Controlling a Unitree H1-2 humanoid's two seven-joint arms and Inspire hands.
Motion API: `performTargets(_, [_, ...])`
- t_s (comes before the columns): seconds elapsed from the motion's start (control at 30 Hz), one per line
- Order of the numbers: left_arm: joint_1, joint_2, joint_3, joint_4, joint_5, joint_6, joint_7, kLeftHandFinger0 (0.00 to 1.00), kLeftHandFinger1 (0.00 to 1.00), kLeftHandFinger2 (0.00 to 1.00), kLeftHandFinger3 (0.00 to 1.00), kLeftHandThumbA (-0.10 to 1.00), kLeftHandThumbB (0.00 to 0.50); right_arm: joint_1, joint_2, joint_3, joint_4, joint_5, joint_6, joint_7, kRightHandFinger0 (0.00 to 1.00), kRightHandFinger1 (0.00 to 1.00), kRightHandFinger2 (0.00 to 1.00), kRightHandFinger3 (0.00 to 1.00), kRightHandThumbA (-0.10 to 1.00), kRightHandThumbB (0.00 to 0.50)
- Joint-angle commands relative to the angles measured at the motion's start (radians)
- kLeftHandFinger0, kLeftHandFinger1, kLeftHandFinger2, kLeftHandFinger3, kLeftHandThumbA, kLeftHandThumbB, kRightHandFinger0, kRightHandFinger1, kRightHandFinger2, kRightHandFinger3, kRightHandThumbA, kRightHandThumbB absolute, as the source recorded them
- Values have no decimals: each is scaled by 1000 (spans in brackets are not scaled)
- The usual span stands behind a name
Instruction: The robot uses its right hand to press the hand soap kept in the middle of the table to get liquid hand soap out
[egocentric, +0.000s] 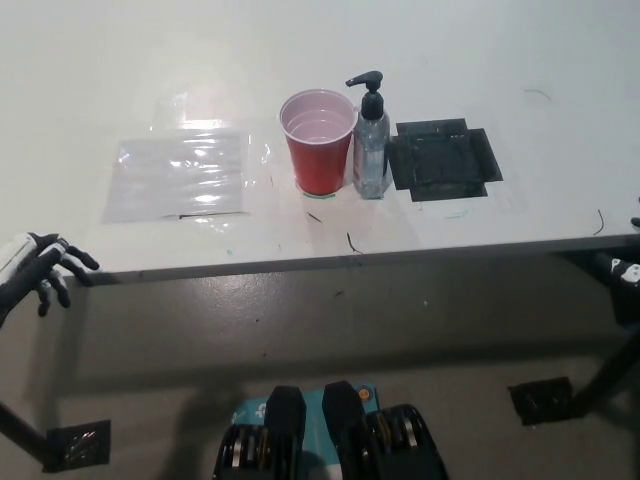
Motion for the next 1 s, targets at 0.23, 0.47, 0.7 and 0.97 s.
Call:
performTargets(0.23, [-44, 28, -1, -12, -17, 42, 6, 224, 371, 546, 776, -8, 0, -21, -141, 127, -69, 18, 218, 96, 713, 815, 933, 1000, 451, 88])
performTargets(0.47, [-42, 36, -10, -19, -12, 55, 4, 247, 404, 585, 759, 136, 13, -21, -145, 133, -76, 28, 223, 93, 703, 820, 951, 1000, 422, 59])
performTargets(0.7, [-43, 46, -25, -20, 2, 58, 3, 253, 408, 587, 761, 187, 8, -20, -147, 134, -79, 31, 225, 91, 691, 807, 931, 1000, 428, 71])
performTargets(0.97, [-37, 39, -15, -19, -20, 60, 6, 212, 367, 557, 746, 176, 15, -21, -149, 140, -82, 29, 235, 88, 715, 814, 929, 1000, 432, 71])
